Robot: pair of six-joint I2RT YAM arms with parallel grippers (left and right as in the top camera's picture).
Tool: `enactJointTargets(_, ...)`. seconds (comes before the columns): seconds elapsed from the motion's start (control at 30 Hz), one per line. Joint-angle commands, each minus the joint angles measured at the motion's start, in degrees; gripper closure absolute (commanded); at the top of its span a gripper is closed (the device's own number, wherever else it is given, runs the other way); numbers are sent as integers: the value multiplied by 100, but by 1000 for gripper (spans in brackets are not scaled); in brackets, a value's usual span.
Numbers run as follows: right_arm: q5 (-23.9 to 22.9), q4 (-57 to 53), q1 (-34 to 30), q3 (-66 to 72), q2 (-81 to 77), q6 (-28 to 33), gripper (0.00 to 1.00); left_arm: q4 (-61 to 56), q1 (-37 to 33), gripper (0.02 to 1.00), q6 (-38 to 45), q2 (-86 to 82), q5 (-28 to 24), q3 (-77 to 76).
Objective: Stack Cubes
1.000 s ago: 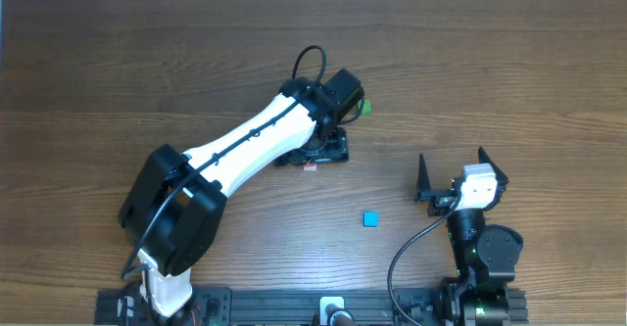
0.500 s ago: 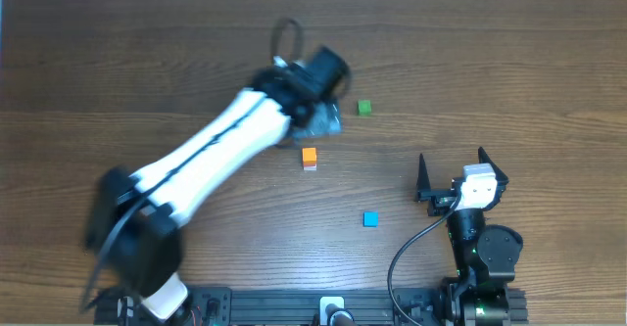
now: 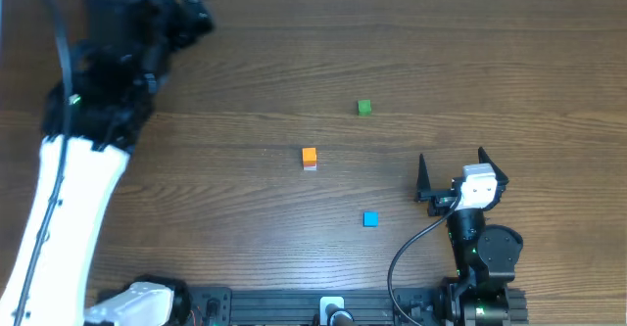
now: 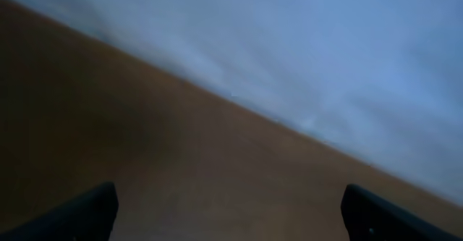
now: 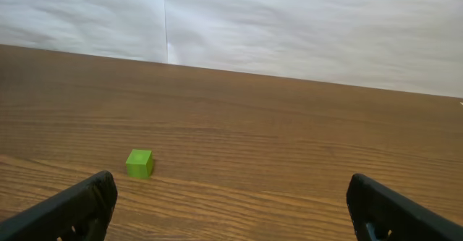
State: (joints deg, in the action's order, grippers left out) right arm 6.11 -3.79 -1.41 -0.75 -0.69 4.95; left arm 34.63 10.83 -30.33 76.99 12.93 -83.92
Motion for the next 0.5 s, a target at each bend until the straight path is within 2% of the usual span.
enactJointTargets(0.03, 4, 11, -22, 46, 37, 28, 7, -881, -579, 29, 986, -935, -549, 1086)
enactJointTargets(0.27, 4, 11, -22, 46, 37, 28, 9, -2813, -1012, 25, 1368, -2745, -951, 3659)
enactJointTargets(0.5, 4, 11, -22, 46, 37, 28, 9, -3014, -1104, 34, 1814, -4258, -968, 5351)
